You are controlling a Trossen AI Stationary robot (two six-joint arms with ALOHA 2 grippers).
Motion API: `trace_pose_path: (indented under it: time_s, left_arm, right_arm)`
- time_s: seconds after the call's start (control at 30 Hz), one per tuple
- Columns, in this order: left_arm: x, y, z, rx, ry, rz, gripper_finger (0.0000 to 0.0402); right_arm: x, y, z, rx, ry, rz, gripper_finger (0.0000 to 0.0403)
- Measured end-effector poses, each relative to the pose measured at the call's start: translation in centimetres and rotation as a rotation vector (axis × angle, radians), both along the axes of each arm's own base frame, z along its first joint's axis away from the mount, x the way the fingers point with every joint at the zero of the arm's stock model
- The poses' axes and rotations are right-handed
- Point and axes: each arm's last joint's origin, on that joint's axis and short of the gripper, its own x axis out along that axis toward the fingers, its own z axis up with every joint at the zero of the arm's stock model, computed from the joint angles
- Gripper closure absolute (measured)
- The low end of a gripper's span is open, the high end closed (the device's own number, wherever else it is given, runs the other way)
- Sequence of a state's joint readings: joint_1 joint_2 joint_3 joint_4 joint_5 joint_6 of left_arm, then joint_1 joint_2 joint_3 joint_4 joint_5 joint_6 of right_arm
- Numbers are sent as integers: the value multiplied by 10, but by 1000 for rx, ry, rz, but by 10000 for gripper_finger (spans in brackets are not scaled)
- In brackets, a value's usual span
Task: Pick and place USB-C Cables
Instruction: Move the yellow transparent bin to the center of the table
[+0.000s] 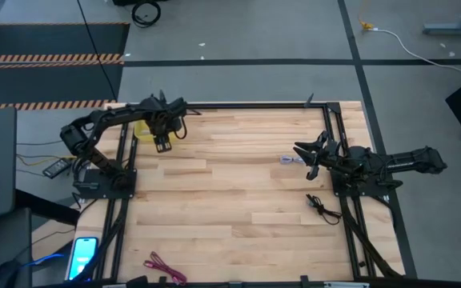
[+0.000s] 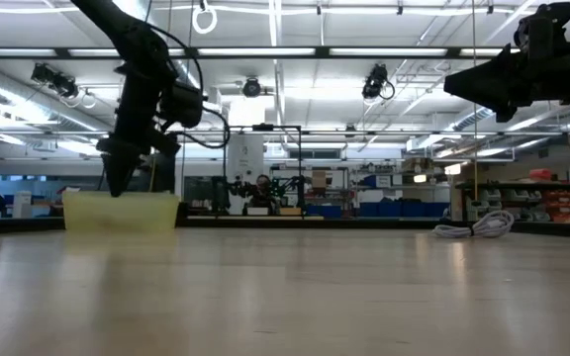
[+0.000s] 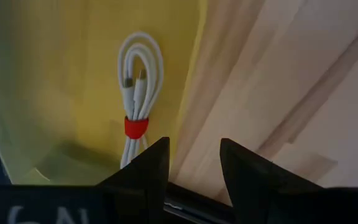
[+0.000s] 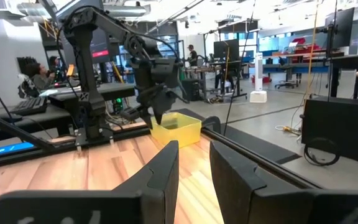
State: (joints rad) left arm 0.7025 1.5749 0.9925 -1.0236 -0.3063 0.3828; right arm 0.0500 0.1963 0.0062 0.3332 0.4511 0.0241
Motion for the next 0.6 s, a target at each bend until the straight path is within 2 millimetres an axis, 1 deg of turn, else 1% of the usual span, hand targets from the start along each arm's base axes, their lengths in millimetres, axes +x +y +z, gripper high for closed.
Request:
trace_pose_path:
  time_s: [0.13,0.2,0.27,0.33,0.4,0.43,0.47,0.6]
  left_arm:
    - [-2,0,-9,20,-16,5,254]
    - [-2,-1,-14,15,-38,0,268]
    - [-1,-2,-18,18,-57,-4,292]
    - [0,-3,-20,21,-59,-13,327]
    - [1,-5,-20,11,-66,-19,370]
    - [2,-5,-20,2,-76,-25,384]
    - [3,-6,-20,-1,-88,-25,389]
    - [9,-10,-20,6,-111,-30,390]
  right_arm:
    - [0,0,0,-1,0,0,305]
    - [0,0,0,-1,0,0,305]
    - [0,0,0,0,-1,0,305]
    - [0,0,0,-1,-1,0,305]
    - [0,0,0,0,-5,0,305]
    - [0,0,1,0,-10,0,305]
    - [0,0,1,0,-16,0,305]
    - [-1,0,3,-9,-33,-2,305]
